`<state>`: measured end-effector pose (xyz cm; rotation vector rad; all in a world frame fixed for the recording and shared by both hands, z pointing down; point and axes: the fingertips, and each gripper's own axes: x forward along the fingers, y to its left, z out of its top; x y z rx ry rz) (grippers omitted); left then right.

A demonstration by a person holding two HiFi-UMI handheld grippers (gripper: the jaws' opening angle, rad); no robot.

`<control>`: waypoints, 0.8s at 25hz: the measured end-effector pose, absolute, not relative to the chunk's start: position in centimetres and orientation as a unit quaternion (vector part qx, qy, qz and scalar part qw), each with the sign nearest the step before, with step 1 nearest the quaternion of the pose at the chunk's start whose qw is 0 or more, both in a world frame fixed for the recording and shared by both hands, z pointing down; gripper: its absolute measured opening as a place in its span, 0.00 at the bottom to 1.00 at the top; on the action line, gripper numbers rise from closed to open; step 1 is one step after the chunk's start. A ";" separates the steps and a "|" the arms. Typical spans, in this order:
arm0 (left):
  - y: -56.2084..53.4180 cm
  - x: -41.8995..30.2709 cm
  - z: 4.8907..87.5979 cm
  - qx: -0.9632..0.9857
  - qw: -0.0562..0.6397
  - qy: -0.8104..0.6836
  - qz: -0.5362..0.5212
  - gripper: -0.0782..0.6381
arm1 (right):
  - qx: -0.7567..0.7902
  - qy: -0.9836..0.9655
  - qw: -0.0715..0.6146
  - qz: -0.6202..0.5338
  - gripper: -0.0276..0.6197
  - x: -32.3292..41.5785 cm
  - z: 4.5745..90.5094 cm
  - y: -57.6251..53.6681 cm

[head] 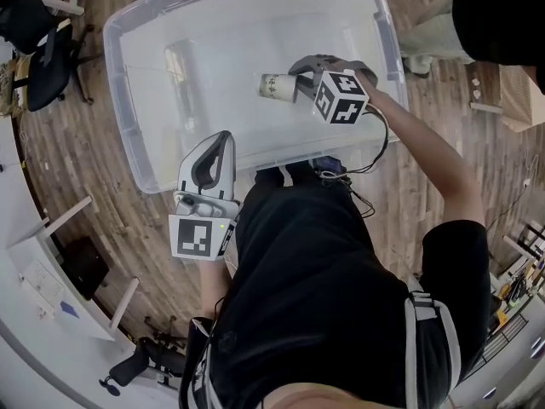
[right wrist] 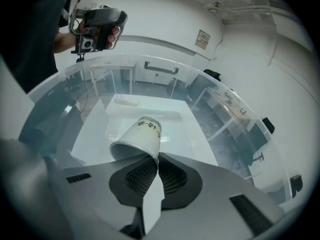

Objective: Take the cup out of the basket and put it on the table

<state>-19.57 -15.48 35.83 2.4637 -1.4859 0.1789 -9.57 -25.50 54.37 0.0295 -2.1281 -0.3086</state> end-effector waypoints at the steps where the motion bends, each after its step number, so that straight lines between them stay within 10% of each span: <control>1: -15.5 -19.5 35.8 0.848 0.129 -0.510 0.062 0.13 | 0.018 -0.874 0.470 -0.125 0.08 -9.6 53.7 -25.4; 20: -14.7 -17.5 35.6 0.858 0.122 -0.494 0.068 0.13 | 0.138 -0.939 0.314 -0.025 0.08 -8.9 41.3 -22.0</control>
